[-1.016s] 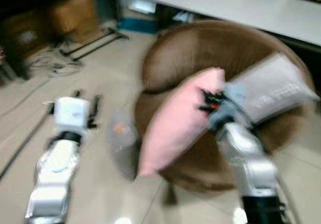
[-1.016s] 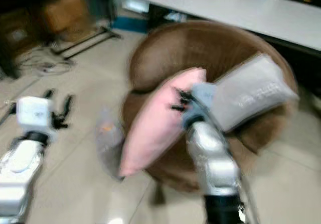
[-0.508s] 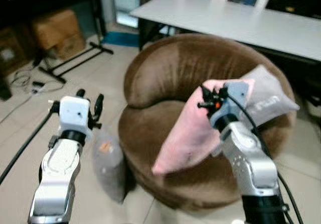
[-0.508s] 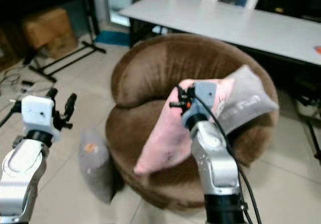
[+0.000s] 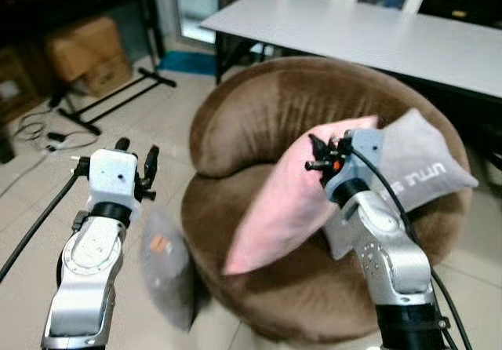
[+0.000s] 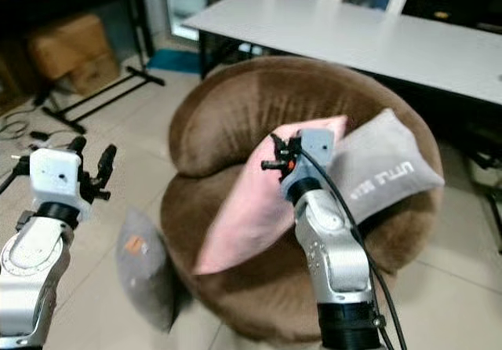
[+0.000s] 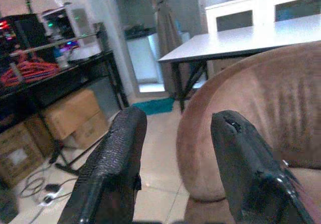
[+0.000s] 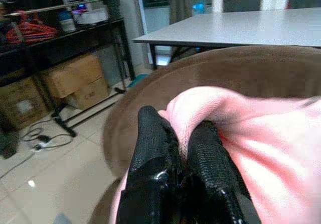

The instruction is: Move the pillow to the sofa from floor

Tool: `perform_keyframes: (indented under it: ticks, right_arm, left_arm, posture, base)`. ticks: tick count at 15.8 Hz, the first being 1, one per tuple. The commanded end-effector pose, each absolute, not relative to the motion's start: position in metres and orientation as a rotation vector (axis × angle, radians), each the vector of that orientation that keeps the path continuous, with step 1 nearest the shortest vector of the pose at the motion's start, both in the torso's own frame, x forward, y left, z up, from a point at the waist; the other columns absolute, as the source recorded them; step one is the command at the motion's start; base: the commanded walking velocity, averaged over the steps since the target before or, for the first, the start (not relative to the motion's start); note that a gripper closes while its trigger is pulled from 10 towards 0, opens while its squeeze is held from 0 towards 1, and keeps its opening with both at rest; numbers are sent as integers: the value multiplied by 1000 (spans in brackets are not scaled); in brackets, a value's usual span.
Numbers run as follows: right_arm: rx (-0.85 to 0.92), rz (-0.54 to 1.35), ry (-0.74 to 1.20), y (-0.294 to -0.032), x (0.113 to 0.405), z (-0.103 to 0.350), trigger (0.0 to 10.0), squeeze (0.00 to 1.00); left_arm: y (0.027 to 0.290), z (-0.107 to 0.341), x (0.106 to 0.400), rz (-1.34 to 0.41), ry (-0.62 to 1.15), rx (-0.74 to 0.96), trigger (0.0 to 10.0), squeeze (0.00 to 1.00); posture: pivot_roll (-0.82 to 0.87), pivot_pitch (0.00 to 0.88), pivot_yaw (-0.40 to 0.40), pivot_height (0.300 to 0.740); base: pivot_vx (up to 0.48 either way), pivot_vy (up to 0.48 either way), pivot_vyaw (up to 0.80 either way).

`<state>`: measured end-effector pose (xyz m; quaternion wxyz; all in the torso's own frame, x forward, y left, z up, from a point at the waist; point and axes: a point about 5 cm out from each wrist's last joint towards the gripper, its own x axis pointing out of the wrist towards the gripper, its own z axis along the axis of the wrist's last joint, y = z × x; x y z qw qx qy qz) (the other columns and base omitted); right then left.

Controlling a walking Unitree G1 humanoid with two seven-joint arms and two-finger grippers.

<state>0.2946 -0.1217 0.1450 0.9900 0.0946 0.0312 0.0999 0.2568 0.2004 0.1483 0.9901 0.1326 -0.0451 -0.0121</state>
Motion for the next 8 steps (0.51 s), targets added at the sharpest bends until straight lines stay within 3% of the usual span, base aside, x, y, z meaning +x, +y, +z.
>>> perform_keyframes:
  ticks: [1, 8]
  right_arm:
    - [184, 191, 3, -128, 296, 157, 10000, 0]
    - [173, 208, -13, -127, 298, 161, 10000, 0]
  left_arm:
    - [194, 148, 257, -49, -94, 266, 10000, 0]
    - [194, 148, 257, -46, -93, 268, 10000, 0]
  posture:
    - [23, 0, -23, 740]
    - [24, 0, -29, 740]
  base:
    - [334, 0, 0]
    - [328, 0, 0]
